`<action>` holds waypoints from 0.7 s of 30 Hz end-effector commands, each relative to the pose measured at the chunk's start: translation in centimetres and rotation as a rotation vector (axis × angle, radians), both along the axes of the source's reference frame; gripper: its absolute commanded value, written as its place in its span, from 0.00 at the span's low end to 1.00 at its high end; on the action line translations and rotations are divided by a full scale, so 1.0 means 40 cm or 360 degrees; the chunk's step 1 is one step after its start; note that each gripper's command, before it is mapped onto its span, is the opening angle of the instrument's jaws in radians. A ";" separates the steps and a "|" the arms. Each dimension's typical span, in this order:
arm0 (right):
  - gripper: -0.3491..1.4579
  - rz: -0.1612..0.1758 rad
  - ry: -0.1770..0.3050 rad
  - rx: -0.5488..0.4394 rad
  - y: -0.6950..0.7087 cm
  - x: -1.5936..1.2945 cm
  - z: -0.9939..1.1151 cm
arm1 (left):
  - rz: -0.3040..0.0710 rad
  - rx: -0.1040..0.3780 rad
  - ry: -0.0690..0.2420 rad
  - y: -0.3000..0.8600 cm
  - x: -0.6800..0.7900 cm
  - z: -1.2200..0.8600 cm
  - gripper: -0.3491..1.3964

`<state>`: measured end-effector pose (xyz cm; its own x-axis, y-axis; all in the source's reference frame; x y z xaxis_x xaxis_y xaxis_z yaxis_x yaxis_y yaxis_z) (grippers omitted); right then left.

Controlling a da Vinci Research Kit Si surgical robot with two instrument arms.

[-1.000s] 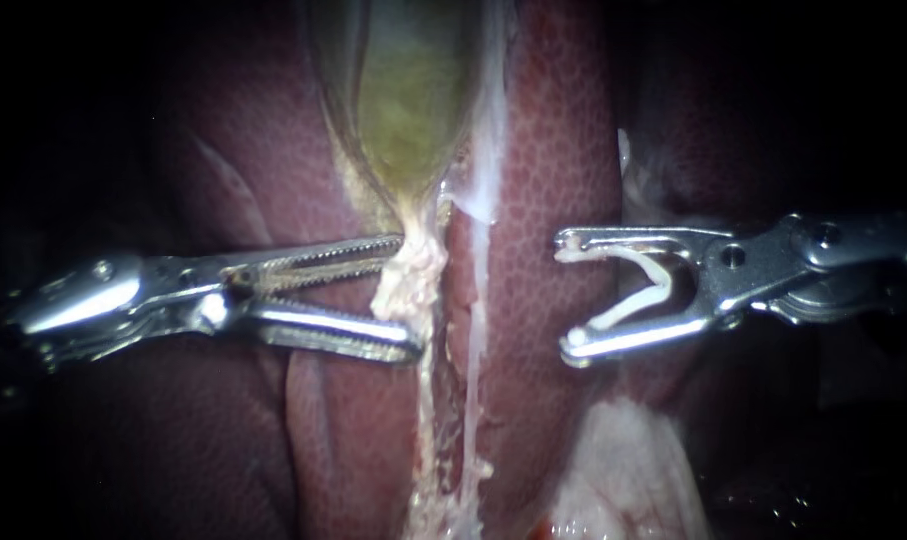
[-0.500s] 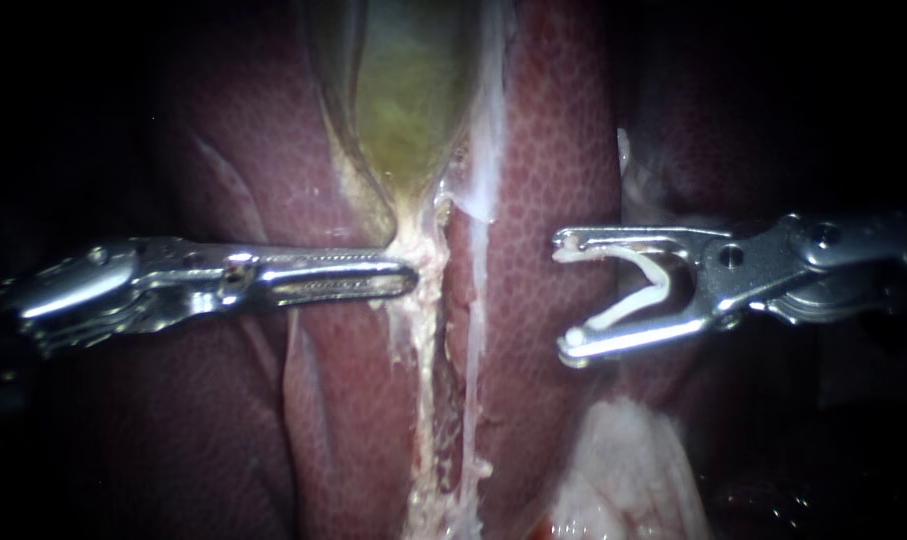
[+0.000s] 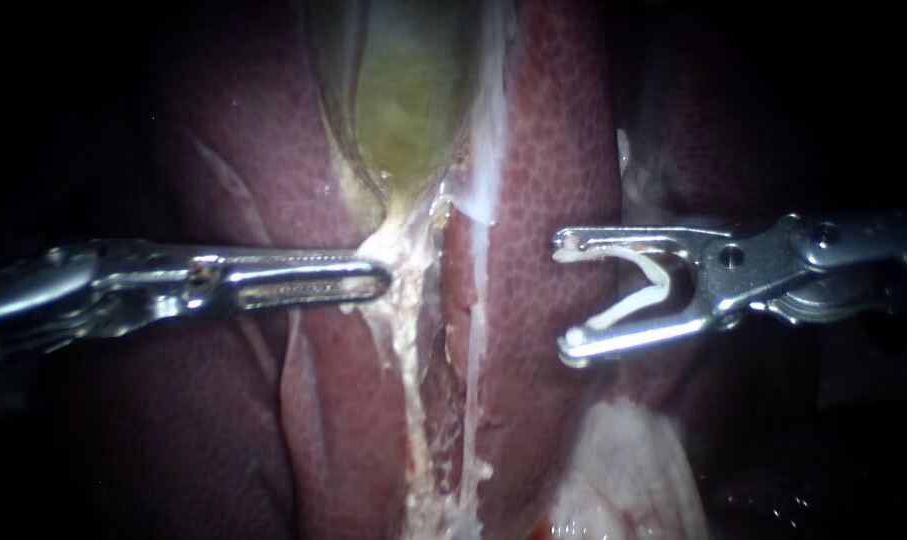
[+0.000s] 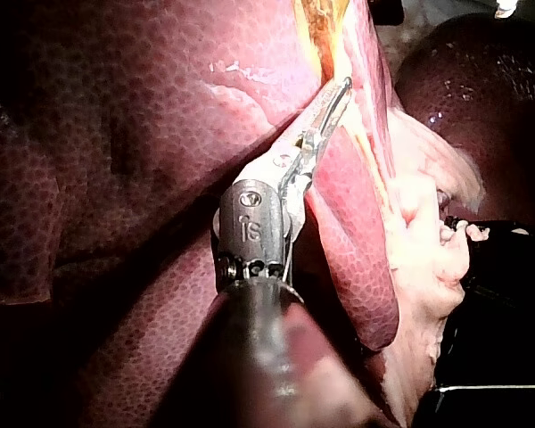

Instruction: Grabbing gallbladder

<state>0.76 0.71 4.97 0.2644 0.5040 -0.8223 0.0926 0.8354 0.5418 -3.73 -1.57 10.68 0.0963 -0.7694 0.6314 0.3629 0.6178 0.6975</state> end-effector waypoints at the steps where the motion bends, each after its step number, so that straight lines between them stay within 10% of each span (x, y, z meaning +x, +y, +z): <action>1: 0.52 0.0001 0.0000 0.0000 0.0001 0.0000 0.0001 | 0.0000 0.0007 0.0002 0.0006 0.0007 -0.0016 0.00; 9: 0.52 0.0001 0.0000 0.0000 0.0001 -0.0001 0.0001 | -0.0032 -0.0035 -0.0017 0.0037 0.0061 -0.0116 0.00; 21: 0.52 0.0001 0.0000 0.0000 0.0001 -0.0001 0.0001 | -0.0041 -0.0043 -0.0011 0.0035 0.0077 -0.0121 0.00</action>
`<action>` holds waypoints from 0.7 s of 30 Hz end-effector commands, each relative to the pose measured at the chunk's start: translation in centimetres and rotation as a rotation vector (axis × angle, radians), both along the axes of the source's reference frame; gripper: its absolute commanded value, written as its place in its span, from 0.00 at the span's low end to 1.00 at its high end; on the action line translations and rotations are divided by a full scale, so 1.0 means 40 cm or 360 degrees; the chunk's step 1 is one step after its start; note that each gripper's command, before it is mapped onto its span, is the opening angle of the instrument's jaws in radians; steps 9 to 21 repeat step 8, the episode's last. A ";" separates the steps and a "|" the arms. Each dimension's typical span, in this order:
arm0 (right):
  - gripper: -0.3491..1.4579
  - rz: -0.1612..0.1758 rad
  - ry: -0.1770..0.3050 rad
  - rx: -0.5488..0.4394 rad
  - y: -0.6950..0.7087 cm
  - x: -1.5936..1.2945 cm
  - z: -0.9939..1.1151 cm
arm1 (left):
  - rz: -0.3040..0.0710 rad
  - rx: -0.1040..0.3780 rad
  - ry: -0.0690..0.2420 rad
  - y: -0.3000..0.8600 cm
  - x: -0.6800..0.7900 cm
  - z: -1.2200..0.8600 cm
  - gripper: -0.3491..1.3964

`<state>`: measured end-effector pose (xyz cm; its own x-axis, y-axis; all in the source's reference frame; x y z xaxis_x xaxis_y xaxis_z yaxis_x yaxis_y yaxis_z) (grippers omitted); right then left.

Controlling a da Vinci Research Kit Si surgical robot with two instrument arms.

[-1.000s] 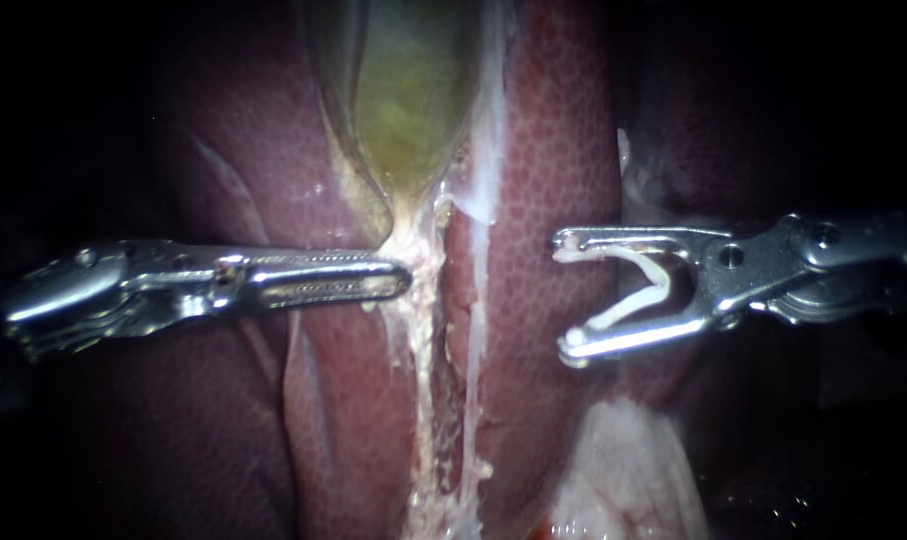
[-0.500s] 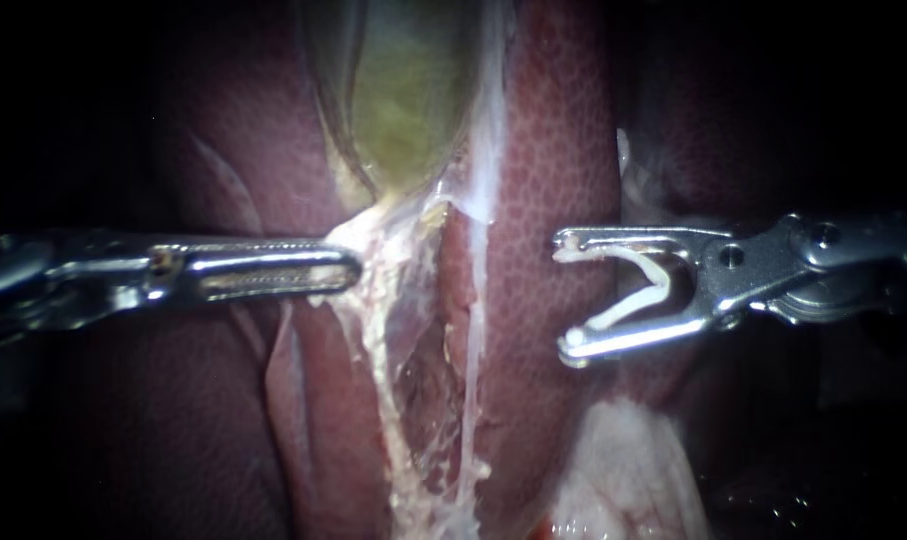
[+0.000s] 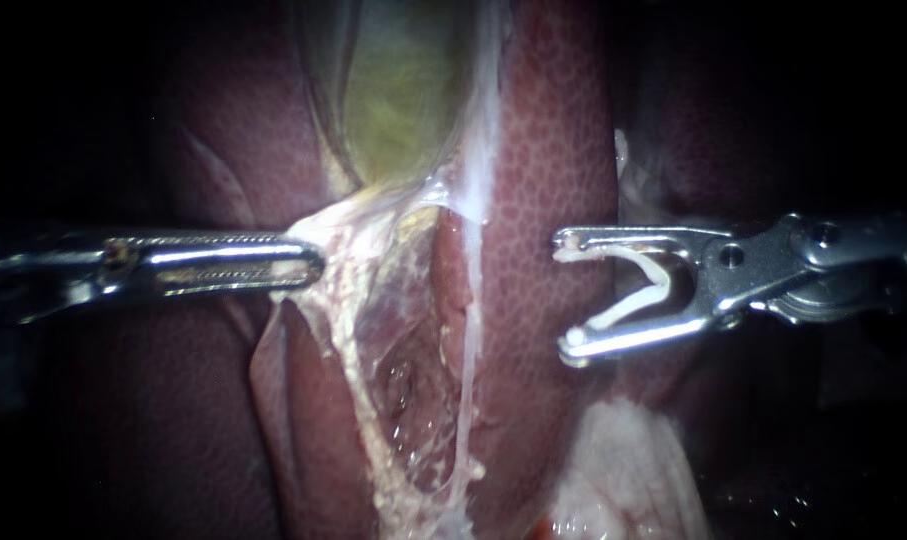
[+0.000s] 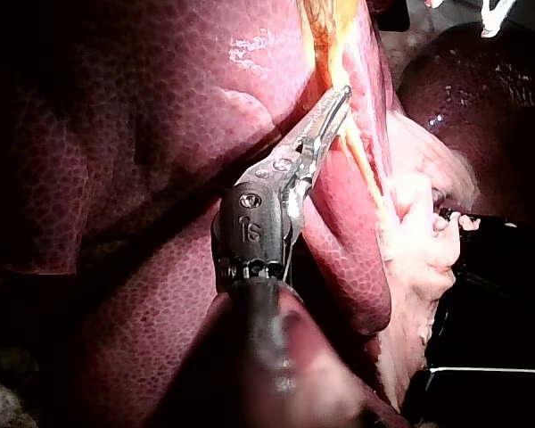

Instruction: Grabbing gallbladder

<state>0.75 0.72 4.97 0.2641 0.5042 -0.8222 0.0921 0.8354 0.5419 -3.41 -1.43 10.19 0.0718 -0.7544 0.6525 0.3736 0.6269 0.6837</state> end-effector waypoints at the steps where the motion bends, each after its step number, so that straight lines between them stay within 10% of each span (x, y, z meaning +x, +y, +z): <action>1: 0.52 0.0000 0.0000 0.0000 0.0000 0.0000 0.0000 | 0.0000 -0.0001 0.0001 0.0000 -0.0002 0.0004 0.00; 21: 0.52 0.0000 0.0000 0.0000 0.0000 0.0001 0.0000 | -0.0002 -0.0001 0.0003 -0.0001 -0.0002 0.0004 0.00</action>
